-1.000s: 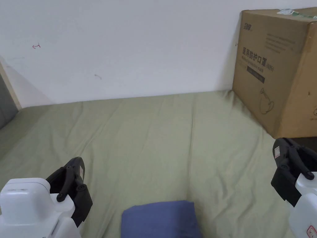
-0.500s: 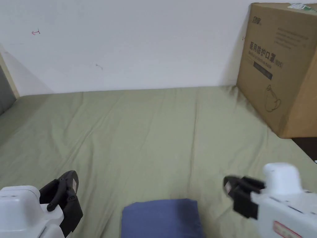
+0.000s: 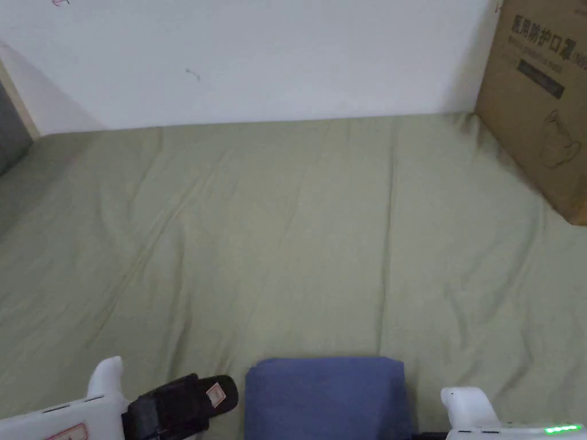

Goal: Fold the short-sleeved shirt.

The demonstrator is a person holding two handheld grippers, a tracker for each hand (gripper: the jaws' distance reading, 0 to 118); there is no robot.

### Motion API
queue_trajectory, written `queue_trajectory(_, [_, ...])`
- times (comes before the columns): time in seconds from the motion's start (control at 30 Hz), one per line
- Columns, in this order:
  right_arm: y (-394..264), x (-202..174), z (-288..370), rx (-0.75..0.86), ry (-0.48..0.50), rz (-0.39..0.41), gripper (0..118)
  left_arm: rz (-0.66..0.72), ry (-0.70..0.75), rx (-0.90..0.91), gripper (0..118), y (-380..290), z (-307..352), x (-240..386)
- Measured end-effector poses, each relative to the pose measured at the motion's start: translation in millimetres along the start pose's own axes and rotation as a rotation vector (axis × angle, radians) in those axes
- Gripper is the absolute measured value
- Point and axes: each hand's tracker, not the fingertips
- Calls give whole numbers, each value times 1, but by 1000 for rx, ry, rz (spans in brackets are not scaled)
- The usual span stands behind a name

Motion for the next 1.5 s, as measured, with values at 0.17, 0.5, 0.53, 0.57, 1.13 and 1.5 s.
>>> queue_trajectory(0.17, [-1,-6,0,-1,-22,4,5,113,-114,-228,118,1,-70,-67])
queue_trajectory(0.5, [0,-1,-1,-11,-11,-52,5,6,-361,-237,43,-14,-135,-53])
queue_trajectory(0.53, [-1,1,-1,-6,-3,-68,5,5,-260,-217,19,-14,-130,-58])
queue_trajectory(0.57, [-3,2,0,0,13,-87,5,0,-60,-216,20,-9,-125,-76])
queue_trajectory(1.13, [11,-86,83,210,-5,109,5,-297,483,-260,21,117,107,-19])
queue_trajectory(1.5, [7,-112,74,134,-105,210,5,-549,1371,-256,71,161,210,-82])
